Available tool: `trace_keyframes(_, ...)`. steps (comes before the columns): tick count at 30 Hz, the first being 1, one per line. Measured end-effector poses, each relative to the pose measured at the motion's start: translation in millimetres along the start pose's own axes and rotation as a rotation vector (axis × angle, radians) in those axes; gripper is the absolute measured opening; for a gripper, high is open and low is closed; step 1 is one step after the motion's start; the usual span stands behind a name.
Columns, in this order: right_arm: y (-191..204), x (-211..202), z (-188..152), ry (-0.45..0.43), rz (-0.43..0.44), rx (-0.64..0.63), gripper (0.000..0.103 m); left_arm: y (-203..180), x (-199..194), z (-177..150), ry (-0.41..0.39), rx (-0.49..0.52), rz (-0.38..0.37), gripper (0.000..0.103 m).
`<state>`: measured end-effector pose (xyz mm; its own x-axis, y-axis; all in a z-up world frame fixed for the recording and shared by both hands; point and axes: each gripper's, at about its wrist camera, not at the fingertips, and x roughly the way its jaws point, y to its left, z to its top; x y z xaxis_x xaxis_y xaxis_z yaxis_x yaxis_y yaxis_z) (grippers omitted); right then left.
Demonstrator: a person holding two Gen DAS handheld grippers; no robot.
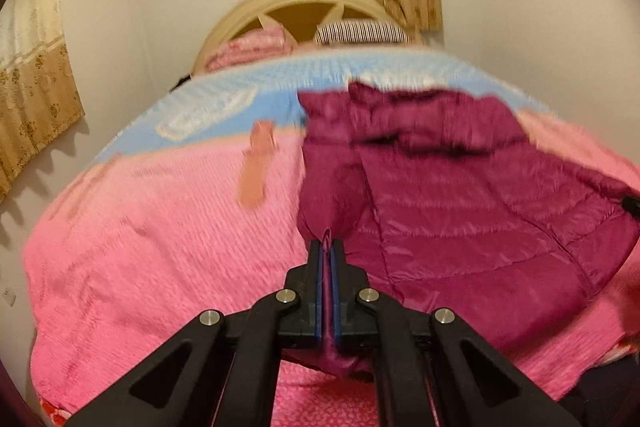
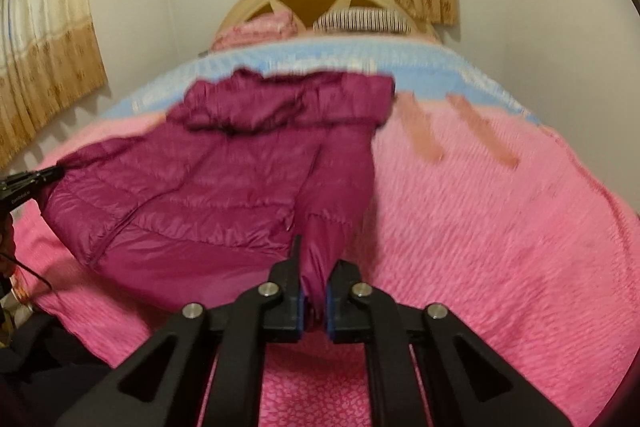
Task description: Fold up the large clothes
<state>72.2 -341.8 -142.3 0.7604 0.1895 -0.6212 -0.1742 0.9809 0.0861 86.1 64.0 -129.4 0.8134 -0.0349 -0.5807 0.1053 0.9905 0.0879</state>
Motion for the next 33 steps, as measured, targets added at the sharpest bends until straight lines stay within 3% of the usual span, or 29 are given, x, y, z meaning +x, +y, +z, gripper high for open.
trace_keyframes(6,13.9,-58.5,33.1,-0.156,0.017,-0.022,0.007,2.1,-67.6,27.4,-0.154,0.013,-0.02,0.002)
trace_keyframes(10,20.9,-95.1,52.4,-0.267,0.015,-0.039,0.007,6.1,-89.0,40.6,-0.225,0.024,0.003,0.002)
trace_keyframes(14,17.1,-76.6,72.0,-0.281,-0.009,-0.056,0.007,17.7,-46.1,60.1,-0.193,0.015,-0.018,0.002)
trace_keyframes(25,-2.6,30.8,159.2,-0.241,-0.086,-0.018,0.007,18.2,87.1,140.4,-0.13,-0.01,0.006,0.002)
trace_keyframes(33,-21.9,96.4,180.8,-0.147,-0.126,-0.015,0.007,10.0,176.6,160.1,-0.061,-0.008,0.075,0.006)
